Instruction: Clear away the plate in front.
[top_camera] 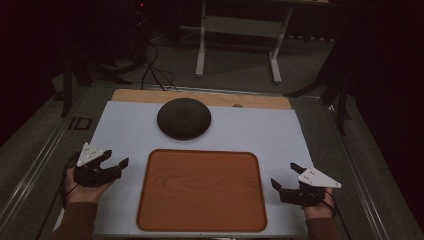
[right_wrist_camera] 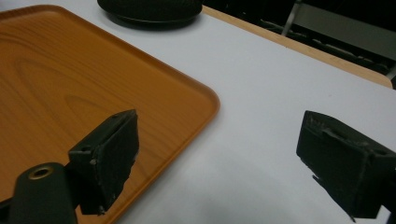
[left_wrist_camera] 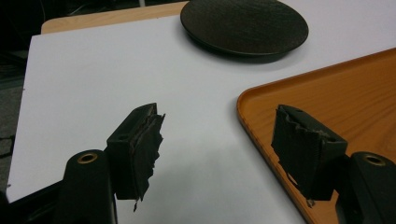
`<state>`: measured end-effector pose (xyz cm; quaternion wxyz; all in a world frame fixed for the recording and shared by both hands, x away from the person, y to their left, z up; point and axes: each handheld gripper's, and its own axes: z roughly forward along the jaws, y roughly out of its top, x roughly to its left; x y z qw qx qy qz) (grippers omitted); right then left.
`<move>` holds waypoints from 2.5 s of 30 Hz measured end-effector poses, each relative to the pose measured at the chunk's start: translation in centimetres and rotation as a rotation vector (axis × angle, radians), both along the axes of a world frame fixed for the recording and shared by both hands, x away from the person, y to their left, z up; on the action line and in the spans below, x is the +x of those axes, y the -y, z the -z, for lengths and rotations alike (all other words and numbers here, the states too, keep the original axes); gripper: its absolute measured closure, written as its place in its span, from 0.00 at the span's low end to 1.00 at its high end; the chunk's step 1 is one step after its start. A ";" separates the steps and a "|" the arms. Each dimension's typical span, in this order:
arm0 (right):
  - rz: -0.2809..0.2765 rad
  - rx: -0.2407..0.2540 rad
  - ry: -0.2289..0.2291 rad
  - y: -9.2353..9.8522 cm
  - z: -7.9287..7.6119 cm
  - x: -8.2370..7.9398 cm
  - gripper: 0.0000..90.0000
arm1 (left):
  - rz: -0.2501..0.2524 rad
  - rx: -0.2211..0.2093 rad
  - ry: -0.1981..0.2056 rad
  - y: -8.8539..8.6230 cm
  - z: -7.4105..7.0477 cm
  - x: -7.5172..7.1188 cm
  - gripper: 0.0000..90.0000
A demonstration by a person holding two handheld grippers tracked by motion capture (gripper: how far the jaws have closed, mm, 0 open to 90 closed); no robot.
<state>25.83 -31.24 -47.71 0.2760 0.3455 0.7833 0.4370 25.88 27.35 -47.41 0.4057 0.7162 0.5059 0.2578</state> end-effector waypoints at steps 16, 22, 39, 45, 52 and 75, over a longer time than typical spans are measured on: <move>0.008 0.004 0.030 0.0 -0.2 0.0 0.13 | -0.032 -0.005 -0.035 0.4 0.4 0.7 0.37; 0.020 0.016 0.038 0.3 -0.3 -0.1 0.13 | -0.032 0.004 -0.046 0.8 0.1 1.4 0.37; 0.019 0.011 0.041 0.3 -0.4 -0.1 0.13 | -0.025 -0.011 -0.052 1.9 -0.6 4.6 0.37; 0.018 0.010 0.043 0.3 -0.4 -0.1 0.13 | -0.032 -0.019 -0.058 2.0 -0.5 5.3 0.37; 0.016 0.008 0.043 0.3 -0.4 -0.1 0.13 | -0.031 -0.021 -0.061 2.6 -0.4 6.4 0.37; 0.010 0.011 0.050 0.3 -0.4 -0.1 0.13 | -0.021 -0.019 -0.070 4.7 0.5 9.2 0.36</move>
